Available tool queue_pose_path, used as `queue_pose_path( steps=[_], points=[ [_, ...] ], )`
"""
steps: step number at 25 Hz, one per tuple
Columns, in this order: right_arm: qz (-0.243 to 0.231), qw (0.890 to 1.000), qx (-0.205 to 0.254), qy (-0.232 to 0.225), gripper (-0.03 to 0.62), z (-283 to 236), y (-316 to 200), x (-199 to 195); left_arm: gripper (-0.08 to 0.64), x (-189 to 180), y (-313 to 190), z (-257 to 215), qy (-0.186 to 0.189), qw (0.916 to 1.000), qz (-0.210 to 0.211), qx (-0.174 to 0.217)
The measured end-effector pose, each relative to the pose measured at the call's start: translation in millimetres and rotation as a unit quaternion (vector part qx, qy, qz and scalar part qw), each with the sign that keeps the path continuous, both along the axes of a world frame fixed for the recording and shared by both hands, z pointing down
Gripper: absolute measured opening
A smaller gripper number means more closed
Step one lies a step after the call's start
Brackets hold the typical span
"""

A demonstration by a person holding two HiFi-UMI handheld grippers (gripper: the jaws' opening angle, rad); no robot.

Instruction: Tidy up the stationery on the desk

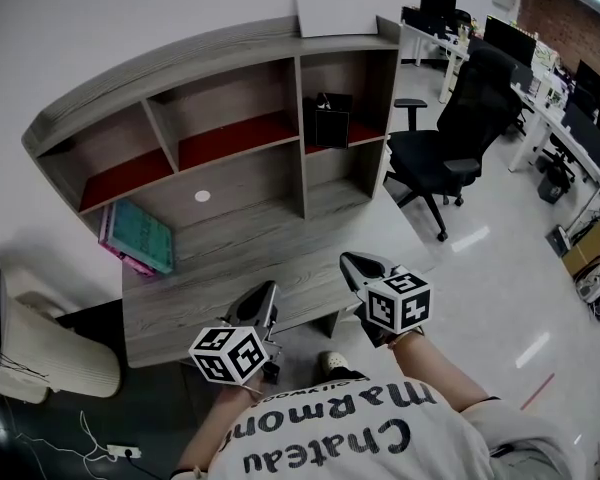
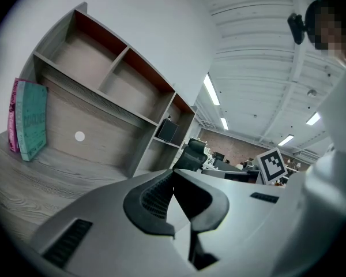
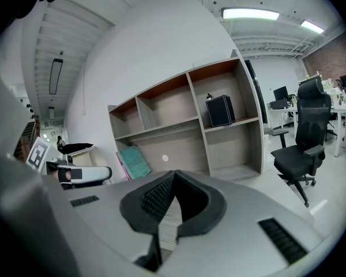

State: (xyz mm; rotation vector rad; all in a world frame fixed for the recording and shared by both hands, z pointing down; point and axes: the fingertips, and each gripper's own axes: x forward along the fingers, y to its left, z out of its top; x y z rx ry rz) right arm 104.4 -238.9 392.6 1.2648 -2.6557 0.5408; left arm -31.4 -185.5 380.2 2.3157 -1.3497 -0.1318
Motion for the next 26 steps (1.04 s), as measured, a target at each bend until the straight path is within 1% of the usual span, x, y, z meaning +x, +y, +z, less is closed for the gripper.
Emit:
queue_pose_path(
  steps=[15, 26],
  points=[
    [-0.003, 1.0, -0.001, 0.003, 0.011, 2, 12, 4, 0.014, 10, 12, -1, -0.004, 1.0, 0.009, 0.001],
    [0.001, 1.0, -0.006, 0.004, 0.011, 9, 18, 17, 0.014, 20, 14, 1, -0.004, 0.9999, 0.012, 0.001]
  ],
)
